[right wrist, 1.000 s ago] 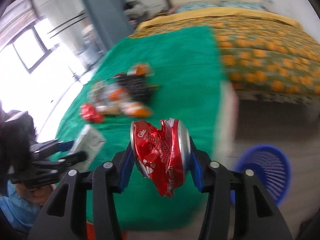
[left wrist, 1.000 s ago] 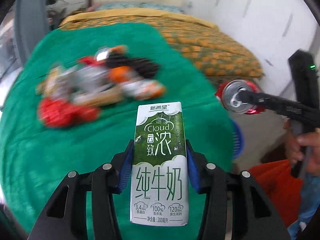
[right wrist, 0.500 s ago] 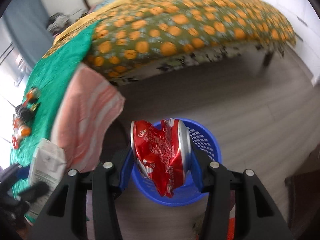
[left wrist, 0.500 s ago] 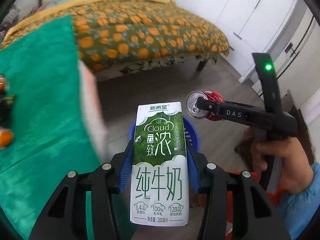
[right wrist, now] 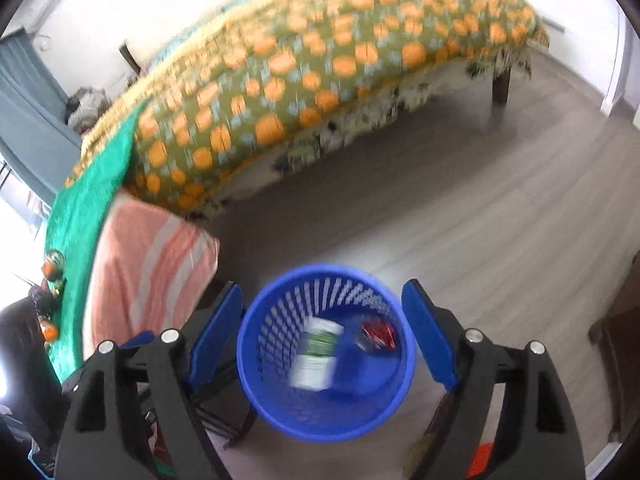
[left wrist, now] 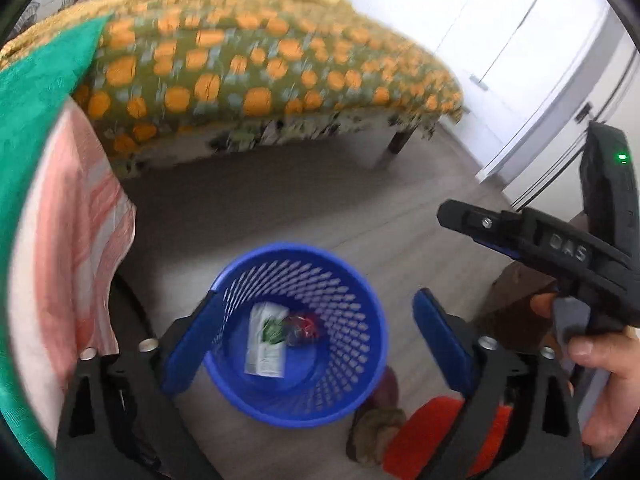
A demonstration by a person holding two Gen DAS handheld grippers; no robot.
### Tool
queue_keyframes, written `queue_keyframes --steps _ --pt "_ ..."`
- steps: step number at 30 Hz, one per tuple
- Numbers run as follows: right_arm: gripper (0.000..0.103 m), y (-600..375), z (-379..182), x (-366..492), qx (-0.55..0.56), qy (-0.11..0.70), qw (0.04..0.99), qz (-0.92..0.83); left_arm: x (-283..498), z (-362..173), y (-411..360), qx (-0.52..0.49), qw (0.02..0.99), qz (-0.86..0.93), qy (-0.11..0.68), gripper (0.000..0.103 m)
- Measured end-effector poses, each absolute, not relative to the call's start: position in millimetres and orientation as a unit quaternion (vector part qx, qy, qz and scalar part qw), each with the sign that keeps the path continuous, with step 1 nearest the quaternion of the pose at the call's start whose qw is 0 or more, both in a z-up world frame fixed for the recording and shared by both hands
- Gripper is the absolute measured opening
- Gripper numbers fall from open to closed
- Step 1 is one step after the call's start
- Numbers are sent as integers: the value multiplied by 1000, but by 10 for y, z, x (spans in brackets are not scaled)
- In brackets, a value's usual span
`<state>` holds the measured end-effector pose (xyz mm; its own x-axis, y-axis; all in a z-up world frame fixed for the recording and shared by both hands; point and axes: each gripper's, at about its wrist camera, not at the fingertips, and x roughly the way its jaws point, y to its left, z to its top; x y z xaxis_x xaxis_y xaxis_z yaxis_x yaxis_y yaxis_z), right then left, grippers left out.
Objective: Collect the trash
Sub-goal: 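Carry carton and can to the blue wastebasket and open both grippers over it, then return both tools to the bed and grasp the red plastic bag with the left gripper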
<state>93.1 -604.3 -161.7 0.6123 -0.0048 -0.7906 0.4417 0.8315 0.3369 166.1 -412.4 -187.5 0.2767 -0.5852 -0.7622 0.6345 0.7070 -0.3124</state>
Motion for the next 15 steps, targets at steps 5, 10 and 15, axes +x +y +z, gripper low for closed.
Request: queue_keyframes --steps 5,10,15 --pt "91 -5782 -1154 787 203 345 905 -143 1306 -1339 -3779 30 824 -409 392 98" --pt "93 -5312 -893 718 129 285 938 -151 1044 -1077 -3177 43 841 -382 380 98" --pt "93 -4626 -869 673 66 270 955 -99 931 -1095 -2255 47 866 -320 381 98"
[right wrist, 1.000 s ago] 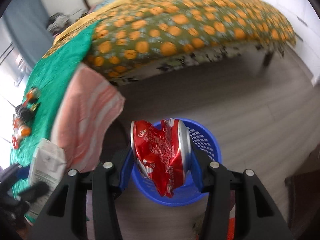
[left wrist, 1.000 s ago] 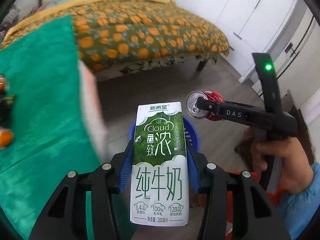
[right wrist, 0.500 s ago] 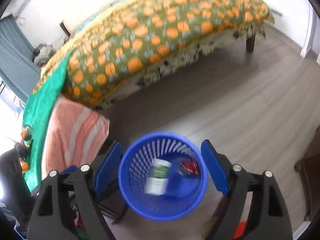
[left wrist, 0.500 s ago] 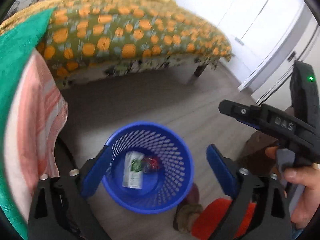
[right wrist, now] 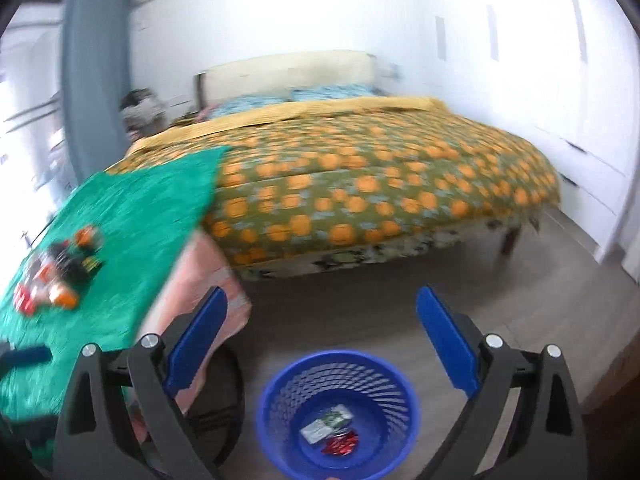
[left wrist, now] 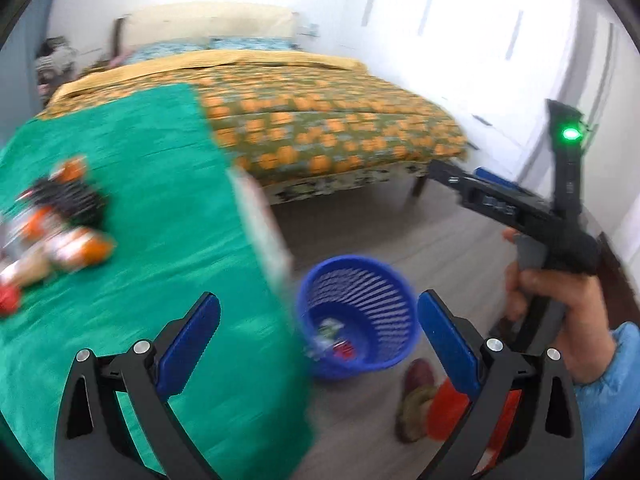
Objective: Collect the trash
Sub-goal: 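Return both tools to the bed and grasp the red plastic bag with the left gripper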
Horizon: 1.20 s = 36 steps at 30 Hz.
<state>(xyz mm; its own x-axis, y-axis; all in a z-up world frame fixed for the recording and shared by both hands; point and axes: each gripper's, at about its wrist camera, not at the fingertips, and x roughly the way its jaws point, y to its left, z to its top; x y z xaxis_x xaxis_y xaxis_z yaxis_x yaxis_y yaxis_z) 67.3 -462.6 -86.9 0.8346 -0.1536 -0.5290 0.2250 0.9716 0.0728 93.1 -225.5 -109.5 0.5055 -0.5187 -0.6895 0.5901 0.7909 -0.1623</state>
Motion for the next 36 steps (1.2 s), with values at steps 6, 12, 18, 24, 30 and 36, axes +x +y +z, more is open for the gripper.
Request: queue_keyframes --steps 6,12,18,24,30,36 --pt "93 -3443 -1024 678 10 298 954 10 965 -1247 -1262 61 884 -233 402 98" --pt "93 -2273 -1181 838 -70 336 934 95 1130 -1269 -345 50 903 -123 410 98" --pt "93 -1563 -1377 1325 -107 385 909 124 1453 -1283 470 -20 907 -33 420 98" --pt "93 -1413 -1521 1524 -102 411 896 137 1848 -1228 528 -43 906 -3 420 98" --pt "95 -1418 -1533 1552 -100 416 893 139 2374 -1205 365 -58 908 35 413 98" --pt "97 -1528 -1574 1642 -64 437 884 152 2547 -1406 429 -41 892 57 447 98"
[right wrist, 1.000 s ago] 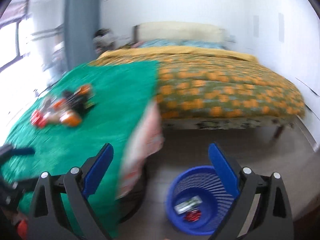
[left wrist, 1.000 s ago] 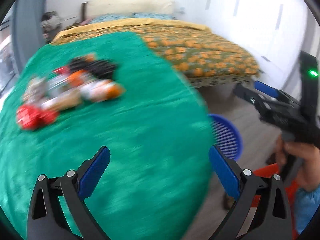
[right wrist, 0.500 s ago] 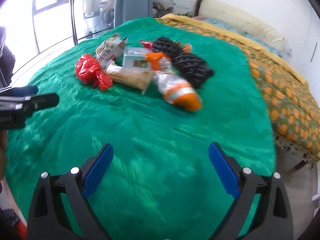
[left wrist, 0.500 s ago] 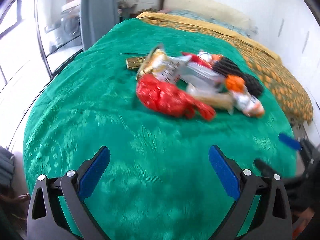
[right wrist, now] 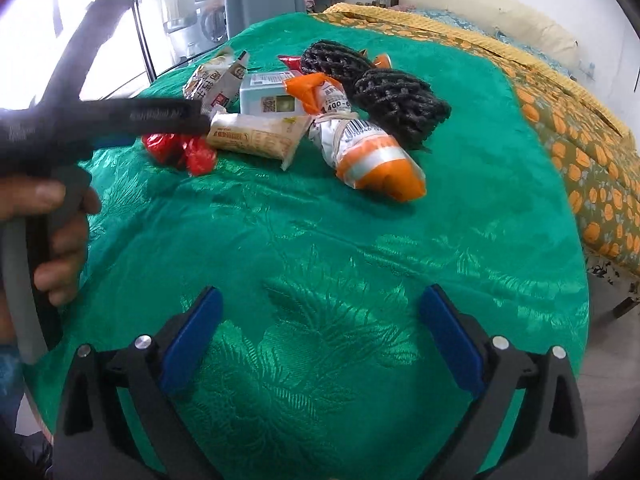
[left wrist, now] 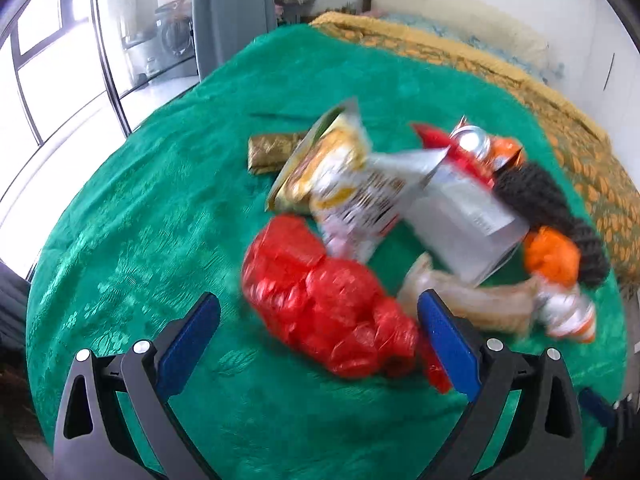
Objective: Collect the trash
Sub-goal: 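Return both tools to the bed and grasp the red plastic bag with the left gripper, then grasp the orange-white snack wrapper with the right gripper while the left holds the red bag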
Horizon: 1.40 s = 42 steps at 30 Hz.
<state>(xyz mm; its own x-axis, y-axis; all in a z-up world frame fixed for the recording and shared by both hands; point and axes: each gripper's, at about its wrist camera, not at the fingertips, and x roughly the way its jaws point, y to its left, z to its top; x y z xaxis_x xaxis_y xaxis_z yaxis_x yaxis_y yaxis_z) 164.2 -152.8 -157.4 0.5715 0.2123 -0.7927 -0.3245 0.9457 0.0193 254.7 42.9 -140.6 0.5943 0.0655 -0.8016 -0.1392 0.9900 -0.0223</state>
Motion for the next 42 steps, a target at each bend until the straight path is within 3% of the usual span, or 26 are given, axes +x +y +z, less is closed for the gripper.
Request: queue_keyframes --steps 9,22,27,29,30,39,42 --pt "97 -1500 -1560 1631 -71 434 886 147 2164 -1250 893 29 892 15 451 98" --pt "97 -1518 -1569 1652 -65 437 885 147 2544 -1406 589 45 876 -108 468 97" --pt "97 -1515 -1567 1648 -66 437 885 146 2436 -1435 531 41 875 -105 472 75" --pt "97 -1518 -1569 1648 -66 437 885 146 2398 -1430 528 43 877 -99 469 50" --pt "97 -1517 -1569 1647 -66 437 885 146 2367 -1417 537 42 877 -99 469 45" --pt "97 -1518 -1570 1646 -66 437 885 146 1770 -1331 444 60 831 -211 511 45" --pt "97 -1520 -1570 1646 -65 437 885 146 1643 -1394 342 84 841 -203 494 52"
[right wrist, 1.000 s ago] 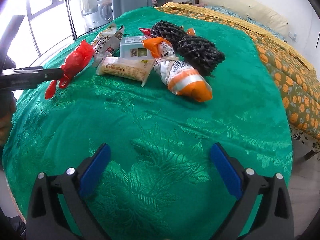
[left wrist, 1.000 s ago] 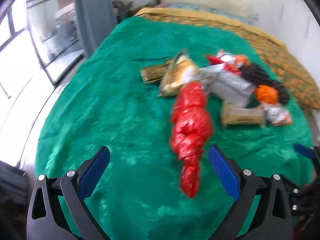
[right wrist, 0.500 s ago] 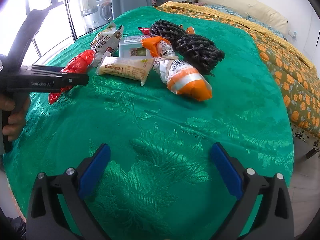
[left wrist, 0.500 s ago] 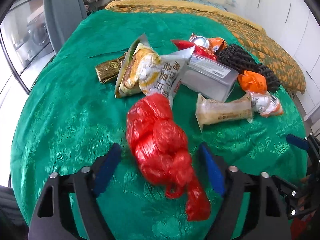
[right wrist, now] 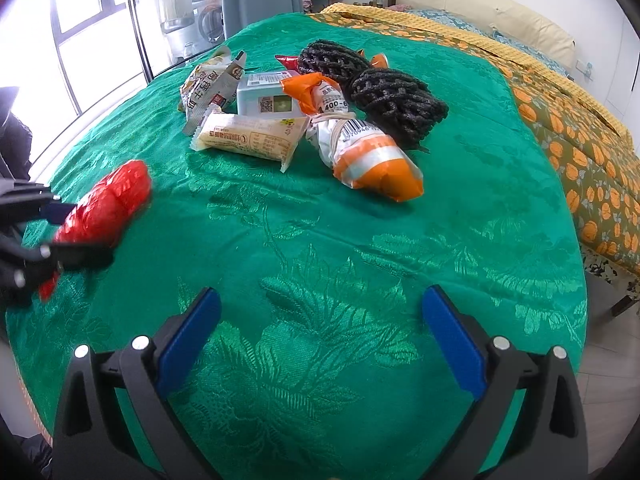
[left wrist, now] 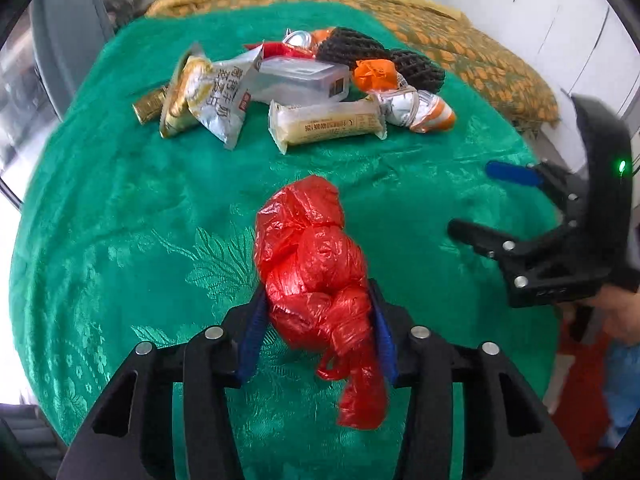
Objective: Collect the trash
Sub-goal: 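Grasp the orange-white snack wrapper with the right gripper while the left holds the red bag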
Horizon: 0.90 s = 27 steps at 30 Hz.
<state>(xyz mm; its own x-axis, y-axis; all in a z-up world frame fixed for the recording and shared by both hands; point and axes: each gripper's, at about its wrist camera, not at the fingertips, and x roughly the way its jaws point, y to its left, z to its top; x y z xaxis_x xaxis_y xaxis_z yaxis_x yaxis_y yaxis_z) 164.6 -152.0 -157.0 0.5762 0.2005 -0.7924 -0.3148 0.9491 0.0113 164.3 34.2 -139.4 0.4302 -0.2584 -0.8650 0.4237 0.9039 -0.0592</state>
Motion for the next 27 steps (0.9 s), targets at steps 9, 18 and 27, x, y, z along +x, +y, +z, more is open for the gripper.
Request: queue_keyframes --steps 9,18,27 --pt "98 -1736 -1471 1755 -9 425 889 172 1640 -1496 344 74 882 -126 447 88" --pt "85 -1600 -1311 2434 -82 441 874 184 1622 -1513 400 56 887 -116 443 88" --pt "43 -1628 -1290 2248 -50 453 870 189 1645 -1518 415 53 887 -119 442 88"
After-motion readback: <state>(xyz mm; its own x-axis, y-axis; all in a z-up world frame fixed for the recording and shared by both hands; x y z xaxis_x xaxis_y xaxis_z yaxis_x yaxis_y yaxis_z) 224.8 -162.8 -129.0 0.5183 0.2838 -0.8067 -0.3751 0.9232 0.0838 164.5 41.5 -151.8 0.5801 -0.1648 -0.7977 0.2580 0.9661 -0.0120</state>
